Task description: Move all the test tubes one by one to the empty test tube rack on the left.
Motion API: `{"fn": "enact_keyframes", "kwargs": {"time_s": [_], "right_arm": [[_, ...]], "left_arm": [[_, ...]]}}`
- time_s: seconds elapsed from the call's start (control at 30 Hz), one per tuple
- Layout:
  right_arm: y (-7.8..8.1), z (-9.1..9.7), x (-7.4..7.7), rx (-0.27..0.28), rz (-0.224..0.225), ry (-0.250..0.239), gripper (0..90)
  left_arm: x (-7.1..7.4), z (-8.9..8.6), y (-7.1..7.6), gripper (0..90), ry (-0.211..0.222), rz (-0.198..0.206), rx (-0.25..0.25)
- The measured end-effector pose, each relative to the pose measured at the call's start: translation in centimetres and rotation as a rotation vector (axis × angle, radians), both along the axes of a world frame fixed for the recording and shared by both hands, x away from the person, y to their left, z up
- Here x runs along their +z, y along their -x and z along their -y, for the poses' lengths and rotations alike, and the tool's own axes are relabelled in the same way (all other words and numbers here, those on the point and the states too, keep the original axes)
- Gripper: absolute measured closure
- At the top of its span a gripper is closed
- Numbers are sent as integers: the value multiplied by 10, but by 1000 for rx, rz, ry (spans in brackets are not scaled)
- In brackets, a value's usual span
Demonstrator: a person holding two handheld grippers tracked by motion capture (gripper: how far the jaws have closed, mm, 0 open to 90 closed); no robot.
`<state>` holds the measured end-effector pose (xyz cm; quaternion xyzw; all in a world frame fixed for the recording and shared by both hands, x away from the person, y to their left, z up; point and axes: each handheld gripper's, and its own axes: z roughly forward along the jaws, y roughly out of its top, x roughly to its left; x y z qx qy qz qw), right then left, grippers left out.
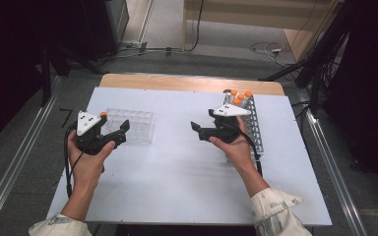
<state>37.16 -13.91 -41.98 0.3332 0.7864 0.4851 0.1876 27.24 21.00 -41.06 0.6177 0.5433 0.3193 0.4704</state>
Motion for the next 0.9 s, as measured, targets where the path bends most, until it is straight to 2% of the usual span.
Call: {"fn": "enact_keyframes", "kwargs": {"time_s": [0.17, 0.4, 0.57, 0.67, 0.9], "right_arm": [[-1, 13, 4, -30, 4, -8, 176], [-3, 30, 6, -63, 15, -4, 176], [-7, 53, 9, -130, 20, -20, 177], [-8, 66, 10, -168, 30, -13, 177], [-16, 81, 8, -245, 37, 9, 205]], "left_arm": [[-1, 7, 0, 225, -4, -5, -25], [-2, 9, 1, 225, -5, -3, -29], [-2, 10, 3, 225, 0, -3, -37], [-2, 12, 3, 225, 6, -3, -46], [-3, 16, 1, 225, 3, -7, -59]]}}
